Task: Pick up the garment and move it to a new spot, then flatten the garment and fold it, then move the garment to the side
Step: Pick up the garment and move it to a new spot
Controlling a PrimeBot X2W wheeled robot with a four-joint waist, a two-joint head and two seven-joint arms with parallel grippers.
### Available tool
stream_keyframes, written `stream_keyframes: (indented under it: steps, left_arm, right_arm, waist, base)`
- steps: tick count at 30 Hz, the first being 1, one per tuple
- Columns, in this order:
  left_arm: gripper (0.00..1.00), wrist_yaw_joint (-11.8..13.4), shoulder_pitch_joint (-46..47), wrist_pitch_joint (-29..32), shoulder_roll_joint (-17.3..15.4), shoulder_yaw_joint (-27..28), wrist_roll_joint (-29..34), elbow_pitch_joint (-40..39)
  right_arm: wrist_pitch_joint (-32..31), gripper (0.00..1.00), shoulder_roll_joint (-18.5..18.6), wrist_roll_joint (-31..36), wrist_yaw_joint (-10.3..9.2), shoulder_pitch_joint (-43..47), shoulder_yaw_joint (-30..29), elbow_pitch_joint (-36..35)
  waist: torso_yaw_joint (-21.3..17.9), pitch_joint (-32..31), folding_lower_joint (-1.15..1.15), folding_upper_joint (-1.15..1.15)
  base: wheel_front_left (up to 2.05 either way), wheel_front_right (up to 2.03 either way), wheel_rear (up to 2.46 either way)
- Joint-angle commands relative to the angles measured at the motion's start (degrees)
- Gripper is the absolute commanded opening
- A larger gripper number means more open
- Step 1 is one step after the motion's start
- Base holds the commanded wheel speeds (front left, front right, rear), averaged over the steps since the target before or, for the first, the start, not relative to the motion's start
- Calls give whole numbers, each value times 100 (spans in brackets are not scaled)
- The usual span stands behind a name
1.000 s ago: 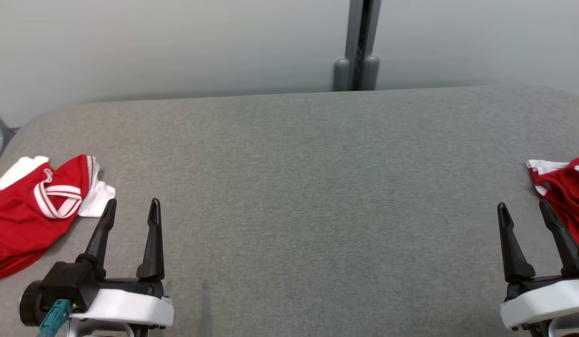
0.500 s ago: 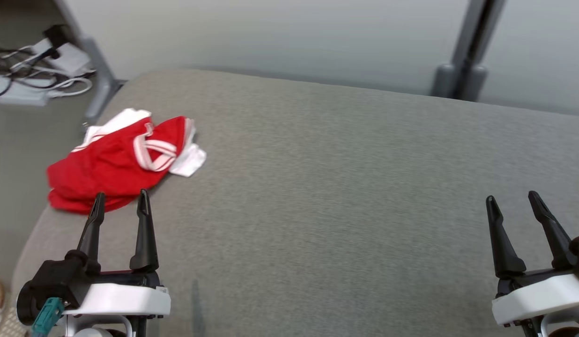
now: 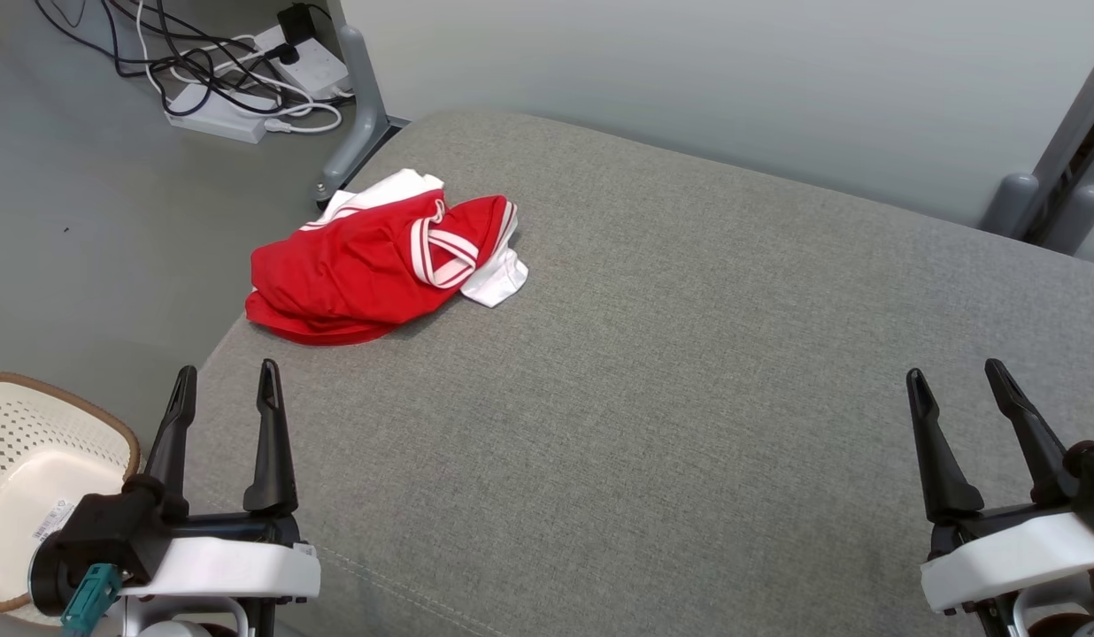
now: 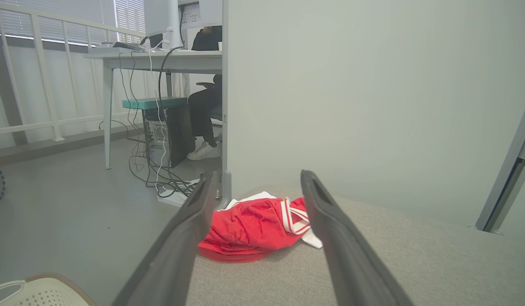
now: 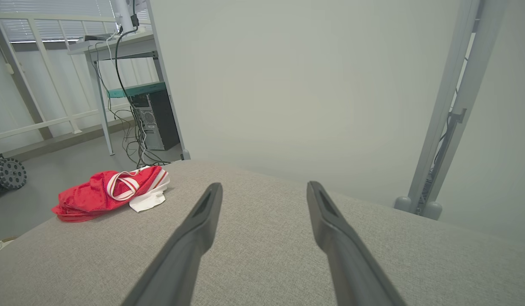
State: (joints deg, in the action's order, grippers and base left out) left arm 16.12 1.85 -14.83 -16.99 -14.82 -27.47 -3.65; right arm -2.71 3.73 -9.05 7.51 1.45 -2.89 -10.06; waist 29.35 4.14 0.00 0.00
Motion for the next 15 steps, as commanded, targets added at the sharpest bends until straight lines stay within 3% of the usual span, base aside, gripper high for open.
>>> stream_keyframes:
  steps: [1, 8, 15]
  left_arm:
    - [100, -39, 13, -25, -2, 35, 46, 0]
    - [100, -21, 149, -24, 3, 76, 127, -105]
    - [100, -30, 740, -24, -11, 292, 234, -288]
  right_arm:
    - [37, 100, 13, -16, -4, -31, -9, 29]
    - [29, 100, 4, -45, -4, -93, 38, 32]
    - [-75, 100, 45, -3, -4, -245, 97, -112]
  waist:
    - [19, -2, 0, 0]
    - [-35, 70, 0, 0]
    - [-386, 368, 0, 0]
  base:
    - [0, 0, 0]
    - [0, 0, 0]
    - [0, 0, 0]
